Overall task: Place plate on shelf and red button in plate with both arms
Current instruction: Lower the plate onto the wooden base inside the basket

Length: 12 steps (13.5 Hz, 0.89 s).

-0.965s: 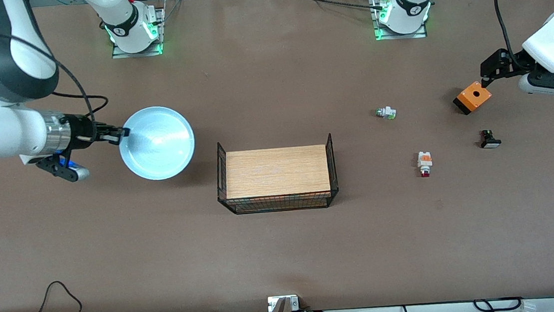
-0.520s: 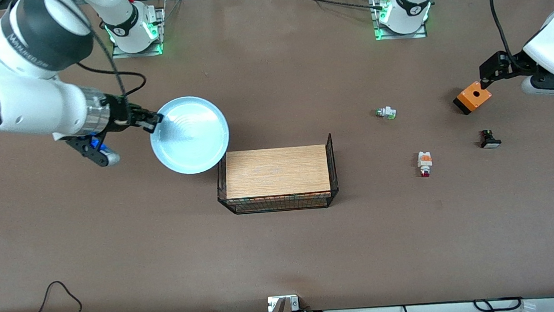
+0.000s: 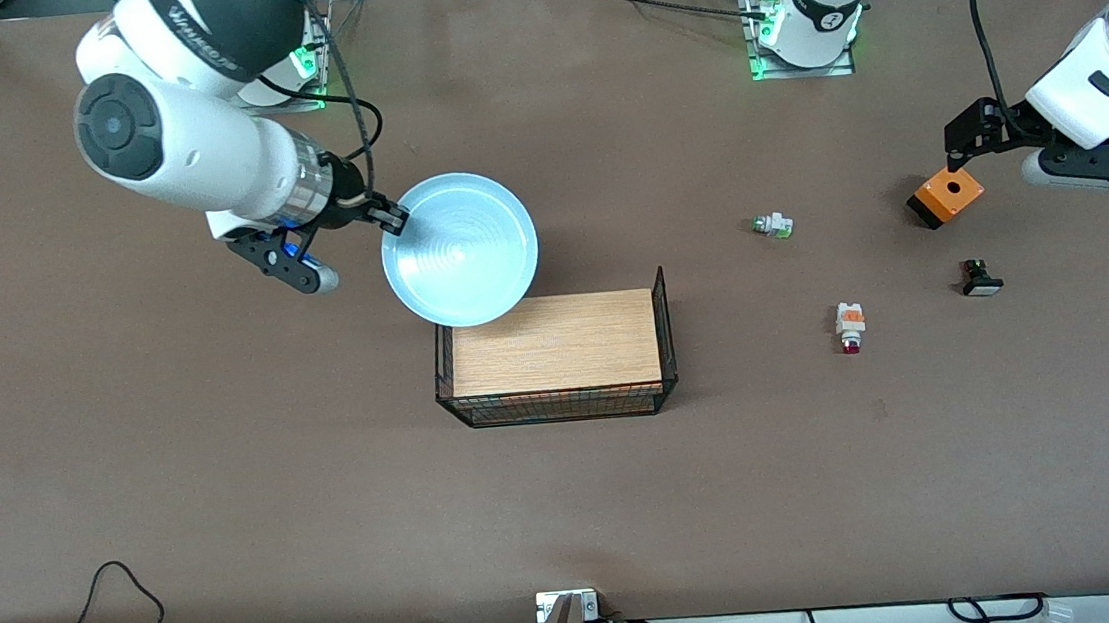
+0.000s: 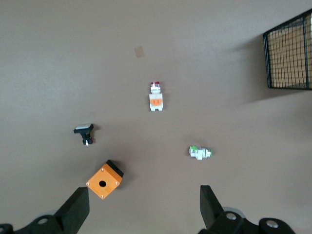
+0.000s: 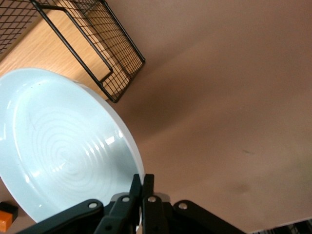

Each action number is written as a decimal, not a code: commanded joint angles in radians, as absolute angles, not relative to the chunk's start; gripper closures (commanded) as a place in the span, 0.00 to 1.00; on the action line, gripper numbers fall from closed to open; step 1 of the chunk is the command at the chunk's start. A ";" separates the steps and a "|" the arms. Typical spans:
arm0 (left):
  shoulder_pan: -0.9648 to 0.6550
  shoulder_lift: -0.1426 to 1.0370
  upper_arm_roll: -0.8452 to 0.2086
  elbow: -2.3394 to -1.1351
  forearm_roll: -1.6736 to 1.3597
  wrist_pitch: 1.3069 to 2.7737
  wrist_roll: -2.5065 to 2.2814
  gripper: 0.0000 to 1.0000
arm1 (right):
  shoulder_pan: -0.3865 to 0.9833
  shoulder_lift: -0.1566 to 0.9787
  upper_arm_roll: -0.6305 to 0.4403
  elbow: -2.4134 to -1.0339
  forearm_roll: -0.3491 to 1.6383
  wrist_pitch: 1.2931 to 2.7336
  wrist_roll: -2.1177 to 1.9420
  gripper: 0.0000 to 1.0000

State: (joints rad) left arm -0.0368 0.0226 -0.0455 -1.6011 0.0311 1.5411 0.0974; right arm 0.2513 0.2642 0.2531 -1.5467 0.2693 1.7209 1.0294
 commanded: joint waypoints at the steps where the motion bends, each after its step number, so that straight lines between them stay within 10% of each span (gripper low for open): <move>1: -0.034 0.025 -0.046 -1.591 0.015 1.509 0.089 0.00 | 0.282 0.293 0.250 -1.545 0.227 1.795 1.052 1.00; 12: -0.029 0.083 -0.044 -1.525 0.026 1.508 0.094 0.00 | 0.350 0.382 0.242 -1.591 0.229 1.983 1.097 1.00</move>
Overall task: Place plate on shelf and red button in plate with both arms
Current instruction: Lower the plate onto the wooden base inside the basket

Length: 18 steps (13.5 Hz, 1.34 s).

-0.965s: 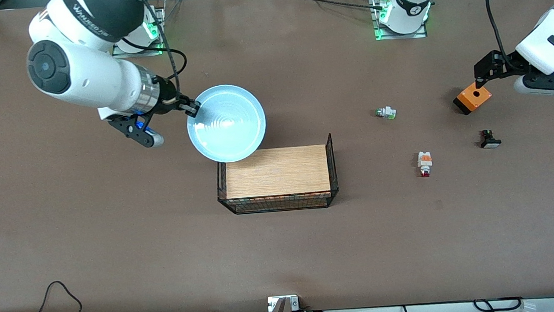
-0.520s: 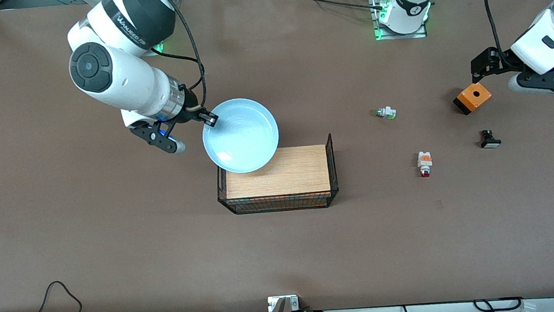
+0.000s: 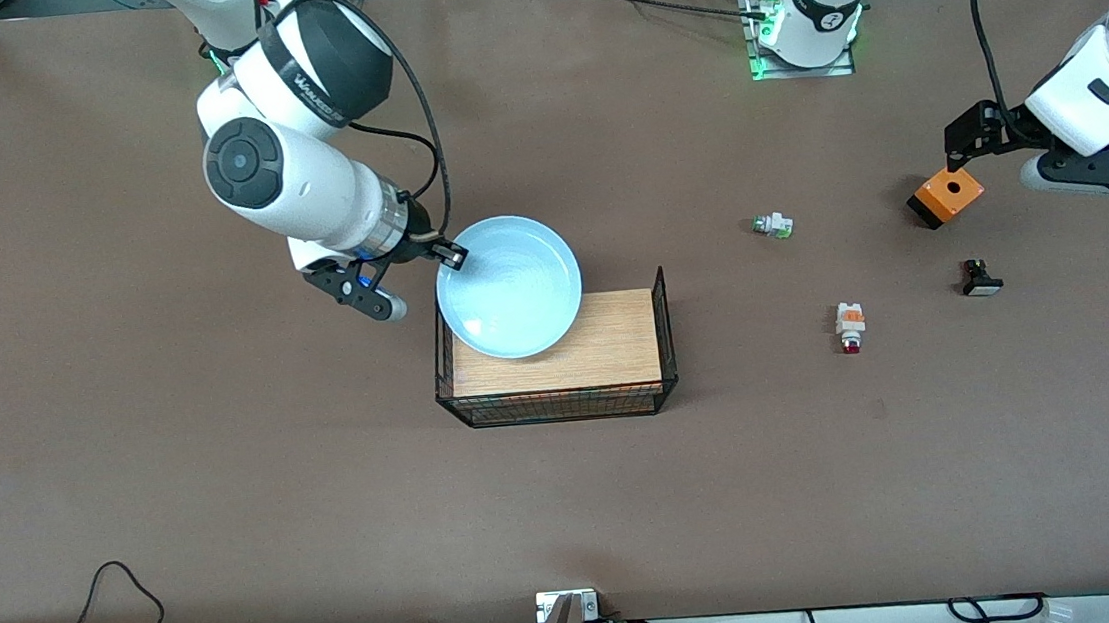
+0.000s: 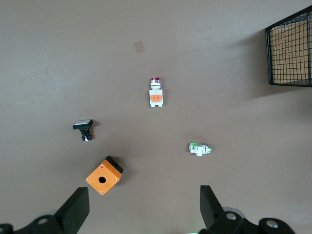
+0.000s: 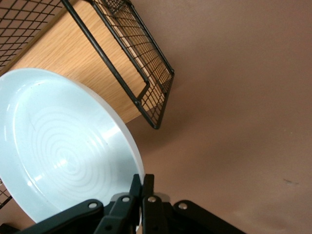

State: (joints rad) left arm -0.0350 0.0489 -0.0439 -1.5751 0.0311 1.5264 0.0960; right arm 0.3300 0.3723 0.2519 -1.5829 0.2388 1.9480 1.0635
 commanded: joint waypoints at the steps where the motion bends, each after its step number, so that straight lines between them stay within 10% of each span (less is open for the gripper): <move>1: -0.029 0.084 -0.044 -1.525 0.028 1.508 0.095 0.00 | 0.353 0.391 0.242 -1.594 0.229 2.002 1.100 1.00; 15: -0.028 0.097 -0.044 -1.526 0.023 1.508 0.103 0.00 | 0.403 0.433 0.201 -1.674 0.230 2.210 1.075 0.97; 17: -0.028 0.097 -0.044 -1.526 0.023 1.508 0.103 0.00 | 0.400 0.433 0.190 -1.674 0.227 2.212 1.074 0.01; 18: -0.028 0.097 -0.044 -1.526 0.023 1.508 0.103 0.00 | 0.403 0.431 0.190 -1.669 0.227 2.212 1.065 0.00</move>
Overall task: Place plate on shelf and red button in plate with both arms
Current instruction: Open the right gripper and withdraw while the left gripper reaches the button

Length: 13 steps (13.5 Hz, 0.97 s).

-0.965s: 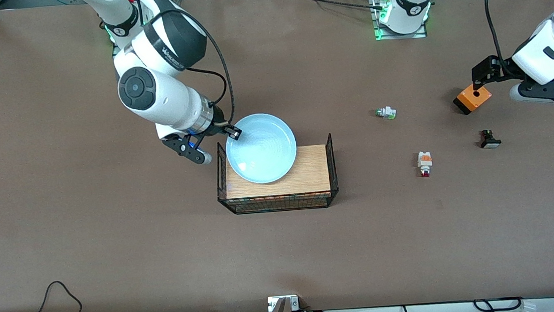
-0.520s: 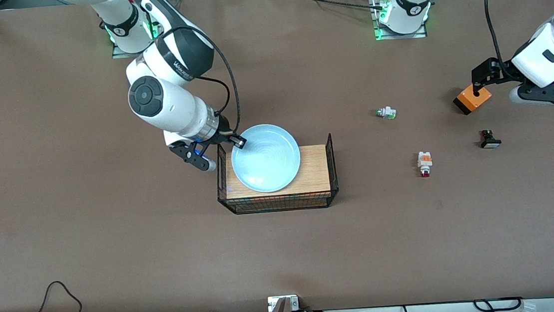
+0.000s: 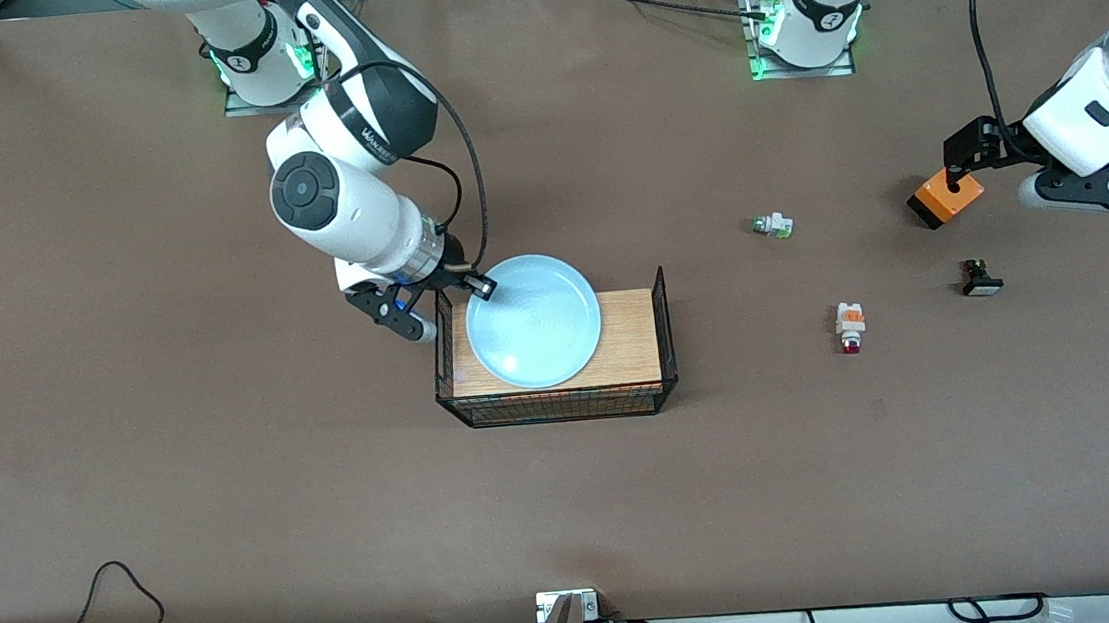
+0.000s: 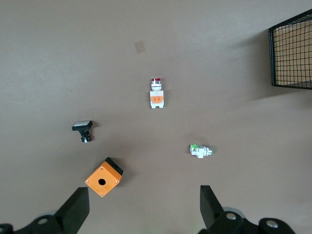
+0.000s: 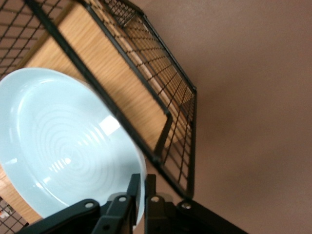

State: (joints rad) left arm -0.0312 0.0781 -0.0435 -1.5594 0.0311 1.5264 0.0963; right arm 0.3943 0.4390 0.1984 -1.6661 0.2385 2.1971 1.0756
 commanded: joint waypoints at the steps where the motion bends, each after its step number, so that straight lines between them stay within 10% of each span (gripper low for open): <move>1: -0.028 0.097 -0.044 -1.526 0.023 1.508 0.103 0.00 | 0.405 0.426 0.190 -1.669 0.227 2.212 1.062 0.00; 9: -0.026 0.098 -0.046 -1.627 0.006 1.528 0.103 0.00 | 0.387 0.313 0.186 -1.612 0.225 2.114 0.970 0.00; 13: -0.032 0.106 -0.046 -1.840 -0.008 1.846 0.104 0.00 | 0.306 0.239 0.176 -1.612 0.132 1.970 0.677 0.00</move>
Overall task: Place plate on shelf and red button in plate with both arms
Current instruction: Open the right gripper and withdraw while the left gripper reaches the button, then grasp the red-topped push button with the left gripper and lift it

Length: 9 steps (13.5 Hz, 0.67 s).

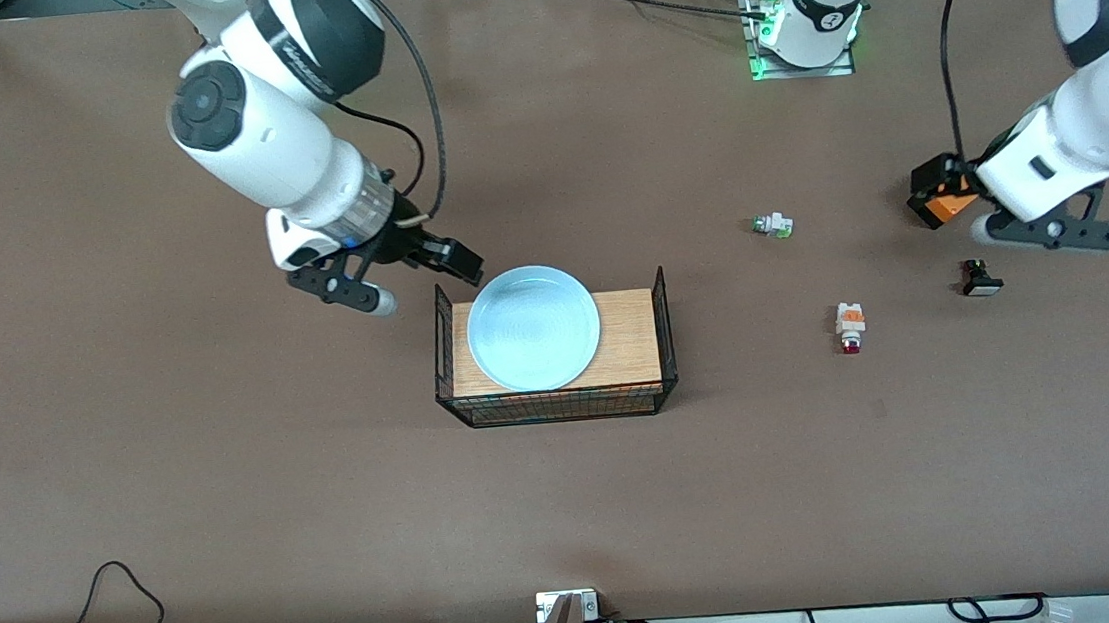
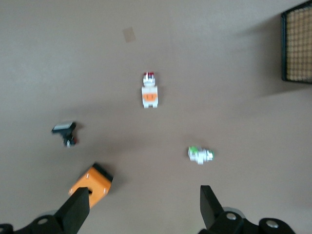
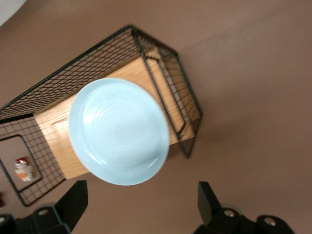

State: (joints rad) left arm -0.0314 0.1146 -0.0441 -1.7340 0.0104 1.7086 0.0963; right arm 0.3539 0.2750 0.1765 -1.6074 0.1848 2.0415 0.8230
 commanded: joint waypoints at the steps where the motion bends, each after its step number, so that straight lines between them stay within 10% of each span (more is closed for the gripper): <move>1: -0.029 0.127 -0.046 -1.888 -0.008 1.950 0.106 0.00 | 0.273 0.223 0.176 -1.612 0.089 1.923 0.573 0.00; 9: -0.032 0.331 -0.046 -2.154 -0.005 2.607 0.202 0.00 | 0.077 0.166 0.088 -1.552 -0.034 1.688 0.155 0.00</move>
State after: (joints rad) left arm -0.0345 0.2899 -0.0463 -2.1372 0.0095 2.5199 0.1448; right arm 0.0913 0.1835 0.1333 -1.5685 -0.0223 1.7444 0.2280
